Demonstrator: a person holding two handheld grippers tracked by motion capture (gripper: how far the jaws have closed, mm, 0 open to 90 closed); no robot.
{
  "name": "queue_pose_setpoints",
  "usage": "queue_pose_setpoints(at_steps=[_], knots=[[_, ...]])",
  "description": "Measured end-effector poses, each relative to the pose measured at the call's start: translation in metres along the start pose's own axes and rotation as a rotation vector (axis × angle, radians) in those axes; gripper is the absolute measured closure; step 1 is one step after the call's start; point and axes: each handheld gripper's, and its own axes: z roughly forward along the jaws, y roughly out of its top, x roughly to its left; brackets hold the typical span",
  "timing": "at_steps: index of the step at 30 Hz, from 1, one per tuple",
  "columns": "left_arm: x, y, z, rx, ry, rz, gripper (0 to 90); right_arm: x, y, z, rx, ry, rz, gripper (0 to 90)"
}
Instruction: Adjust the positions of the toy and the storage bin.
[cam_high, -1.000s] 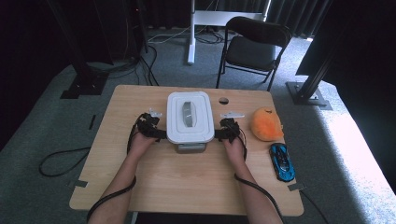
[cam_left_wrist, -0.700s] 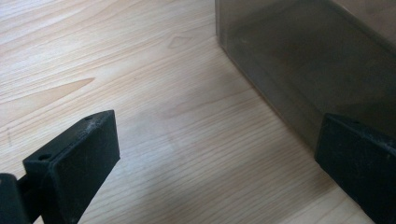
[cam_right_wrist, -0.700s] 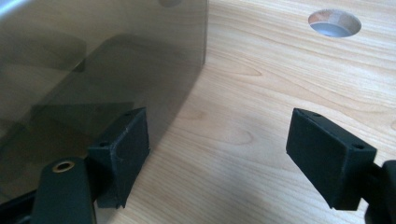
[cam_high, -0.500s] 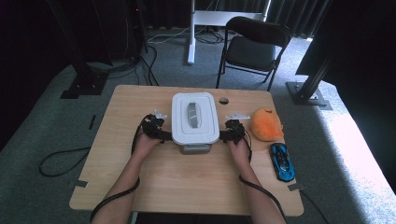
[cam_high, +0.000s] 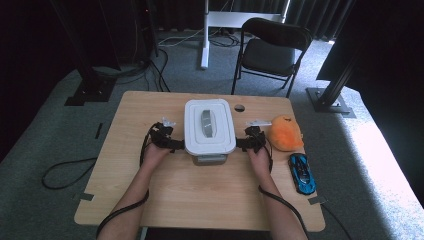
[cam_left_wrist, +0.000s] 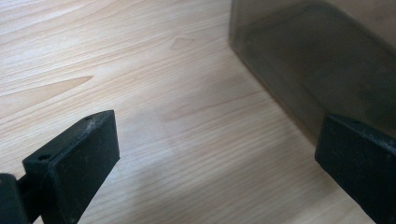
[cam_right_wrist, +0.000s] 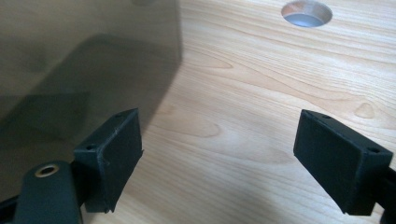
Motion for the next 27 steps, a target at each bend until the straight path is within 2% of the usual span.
queue_pose_setpoints(at_steps=[9, 12, 18, 23, 27], knots=[[0.009, 0.005, 0.008, 0.016, 0.007, 0.003, 0.4, -0.006, 0.003, 0.019, 0.040, -0.002, 0.006, 14.3], [0.012, 0.008, 0.010, 0.018, 0.009, 0.001, 0.4, -0.009, 0.008, 0.022, 0.041, 0.000, 0.019, 14.3], [0.016, 0.017, 0.010, 0.010, 0.015, 0.004, 0.4, -0.010, 0.021, 0.026, 0.041, -0.015, -0.006, 14.2], [0.018, 0.022, 0.011, 0.008, 0.024, 0.019, 0.4, -0.013, 0.024, 0.031, 0.051, -0.012, 0.010, 14.1], [0.018, 0.025, 0.011, -0.005, 0.020, 0.004, 0.4, -0.012, 0.023, 0.034, 0.064, -0.011, 0.011, 14.0]])
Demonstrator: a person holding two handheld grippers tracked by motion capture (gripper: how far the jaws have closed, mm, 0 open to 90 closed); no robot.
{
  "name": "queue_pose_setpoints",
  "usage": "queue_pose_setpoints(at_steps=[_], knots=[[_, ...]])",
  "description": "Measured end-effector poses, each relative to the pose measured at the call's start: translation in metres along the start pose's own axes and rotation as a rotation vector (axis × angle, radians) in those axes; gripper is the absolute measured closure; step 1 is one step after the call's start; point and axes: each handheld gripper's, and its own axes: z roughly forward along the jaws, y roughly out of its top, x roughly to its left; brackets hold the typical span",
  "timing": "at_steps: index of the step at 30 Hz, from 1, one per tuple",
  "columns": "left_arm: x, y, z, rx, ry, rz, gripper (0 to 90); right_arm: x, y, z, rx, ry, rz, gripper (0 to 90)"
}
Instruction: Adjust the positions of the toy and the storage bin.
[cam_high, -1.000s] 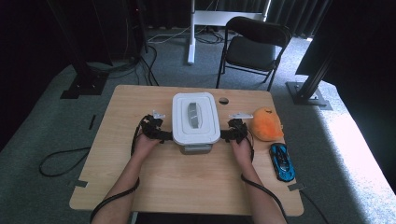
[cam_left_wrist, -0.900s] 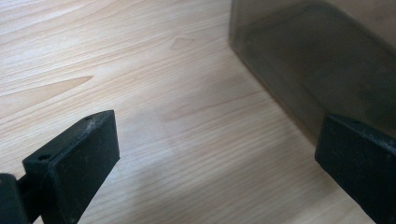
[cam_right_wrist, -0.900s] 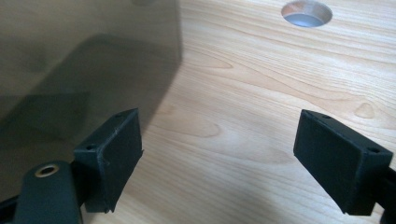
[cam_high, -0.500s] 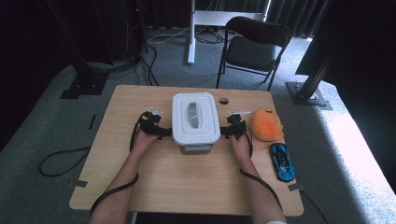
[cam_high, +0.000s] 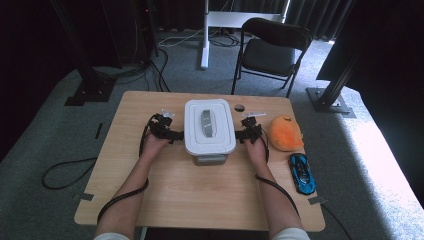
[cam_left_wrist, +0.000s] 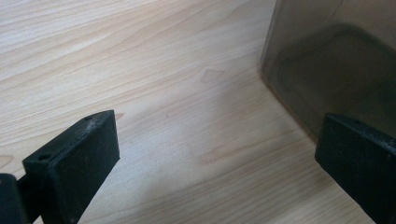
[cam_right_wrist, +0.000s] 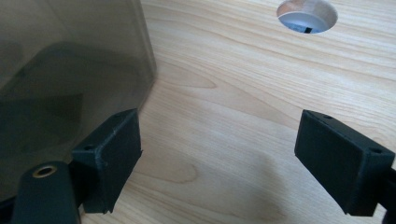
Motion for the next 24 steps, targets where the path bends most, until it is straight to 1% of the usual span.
queue_pose_setpoints(at_steps=[1, 3, 4, 5, 6, 7, 8, 9, 10, 11, 13, 15, 16, 18, 19, 20, 24], knots=[[-0.001, 0.001, 0.000, -0.004, 0.003, -0.001, 0.4, 0.000, 0.000, 0.000, -0.003, -0.007, -0.003, 14.0], [-0.002, 0.002, 0.001, -0.004, 0.000, 0.003, 0.4, -0.001, 0.001, -0.001, -0.014, 0.010, 0.008, 13.9], [-0.003, 0.002, 0.001, -0.005, -0.004, 0.005, 0.3, -0.001, 0.002, -0.001, -0.012, 0.002, 0.006, 14.0], [-0.005, 0.002, 0.001, -0.007, -0.010, 0.008, 0.4, 0.000, 0.002, -0.002, -0.019, 0.007, 0.002, 14.0], [-0.006, 0.002, 0.001, -0.003, -0.013, 0.013, 0.3, 0.000, 0.003, -0.002, -0.023, 0.025, 0.005, 13.9], [-0.007, 0.002, 0.001, -0.002, -0.017, 0.013, 0.4, 0.001, 0.003, -0.002, -0.016, 0.032, 0.000, 13.9], [-0.008, 0.002, 0.002, -0.003, -0.021, 0.017, 0.3, 0.003, 0.004, -0.002, -0.014, 0.030, -0.015, 13.9], [-0.010, 0.002, 0.001, -0.002, -0.028, 0.023, 0.3, 0.004, 0.004, -0.002, -0.017, 0.045, -0.023, 14.6], [-0.011, 0.002, 0.001, 0.000, -0.019, 0.029, 0.4, 0.005, 0.004, -0.002, -0.022, 0.057, -0.027, 15.1], [-0.012, 0.001, 0.000, -0.001, -0.013, 0.035, 0.4, 0.006, 0.004, -0.002, -0.016, 0.054, -0.028, 15.3], [-0.013, 0.001, -0.001, -0.004, -0.018, 0.032, 0.4, 0.005, 0.004, -0.003, -0.016, 0.068, -0.019, 16.6], [-0.014, 0.000, -0.004, -0.004, -0.022, 0.037, 0.4, 0.006, 0.003, -0.003, -0.015, 0.073, -0.019, 18.1], [-0.015, -0.001, -0.005, -0.005, -0.023, 0.038, 0.4, 0.008, 0.003, -0.005, -0.030, 0.066, -0.034, 18.5], [-0.016, -0.002, -0.007, -0.006, -0.020, 0.044, 0.4, 0.009, 0.003, -0.006, -0.030, 0.063, -0.040, 19.1], [-0.016, -0.003, -0.007, -0.006, -0.021, 0.039, 0.4, 0.011, 0.002, -0.007, -0.042, 0.060, -0.049, 19.2], [-0.016, -0.004, -0.008, -0.006, -0.022, 0.038, 0.4, 0.012, 0.002, -0.008, -0.040, 0.054, -0.056, 19.6], [-0.017, -0.009, -0.012, -0.013, -0.019, 0.032, 0.5, 0.016, 0.000, -0.011, -0.048, 0.059, -0.072, 20.7]])
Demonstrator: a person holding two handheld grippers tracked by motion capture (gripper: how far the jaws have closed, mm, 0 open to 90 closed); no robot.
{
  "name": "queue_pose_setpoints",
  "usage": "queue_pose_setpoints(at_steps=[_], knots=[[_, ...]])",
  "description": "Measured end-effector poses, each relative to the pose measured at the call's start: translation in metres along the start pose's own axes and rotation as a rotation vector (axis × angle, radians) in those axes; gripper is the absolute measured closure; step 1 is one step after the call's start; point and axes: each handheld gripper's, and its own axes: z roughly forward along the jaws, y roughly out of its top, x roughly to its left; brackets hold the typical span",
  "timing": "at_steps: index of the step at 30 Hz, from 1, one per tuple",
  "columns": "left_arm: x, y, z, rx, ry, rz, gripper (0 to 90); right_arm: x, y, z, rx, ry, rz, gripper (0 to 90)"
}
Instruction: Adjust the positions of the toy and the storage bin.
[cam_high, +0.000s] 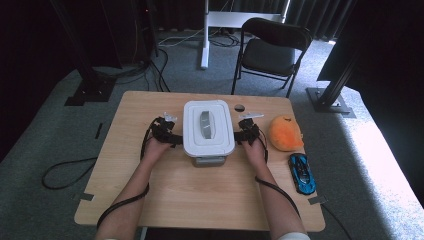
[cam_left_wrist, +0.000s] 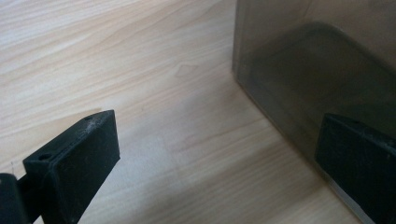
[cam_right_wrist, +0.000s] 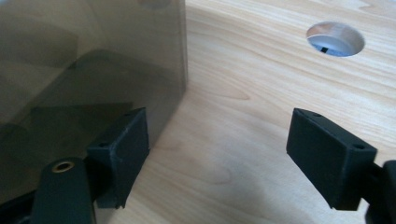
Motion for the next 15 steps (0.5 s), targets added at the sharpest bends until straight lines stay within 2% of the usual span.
queue_pose_setpoints(at_steps=[4, 15], knots=[[-0.003, -0.004, -0.004, 0.001, 0.006, 0.000, 0.5, 0.002, -0.004, -0.002, -0.012, 0.025, 0.006, 20.9], [-0.016, -0.020, -0.018, -0.005, 0.004, 0.014, 0.5, 0.008, -0.015, -0.011, -0.031, 0.054, -0.011, 21.5]])
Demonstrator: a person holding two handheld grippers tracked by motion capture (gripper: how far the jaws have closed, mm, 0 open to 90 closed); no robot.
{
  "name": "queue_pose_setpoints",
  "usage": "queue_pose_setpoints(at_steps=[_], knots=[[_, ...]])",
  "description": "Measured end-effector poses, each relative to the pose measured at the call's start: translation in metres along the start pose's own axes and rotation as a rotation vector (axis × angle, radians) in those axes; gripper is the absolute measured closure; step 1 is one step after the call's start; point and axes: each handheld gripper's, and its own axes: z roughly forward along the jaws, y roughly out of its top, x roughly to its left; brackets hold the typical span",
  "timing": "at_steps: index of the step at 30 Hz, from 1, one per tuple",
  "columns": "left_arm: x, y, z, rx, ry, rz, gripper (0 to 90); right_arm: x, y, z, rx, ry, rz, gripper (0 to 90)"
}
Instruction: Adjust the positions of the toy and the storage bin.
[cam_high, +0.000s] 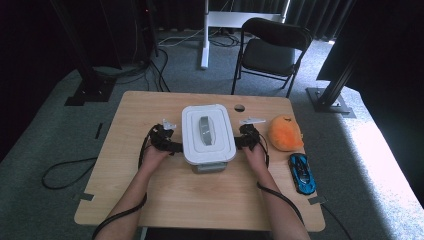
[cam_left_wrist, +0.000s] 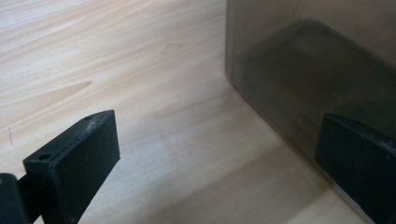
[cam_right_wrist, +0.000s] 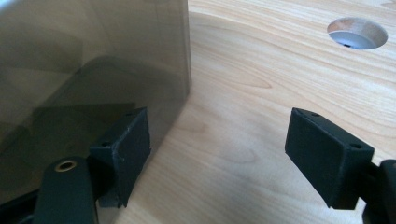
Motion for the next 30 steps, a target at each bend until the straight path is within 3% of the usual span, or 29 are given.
queue_pose_setpoints(at_steps=[20, 30], knots=[[-0.021, -0.019, -0.024, 0.015, -0.005, 0.058, 0.5, 0.014, -0.012, -0.021, 0.016, 0.024, -0.101, 22.7], [-0.034, -0.041, -0.041, 0.006, -0.025, 0.068, 0.4, 0.026, -0.024, -0.034, 0.006, 0.062, -0.145, 22.8]])
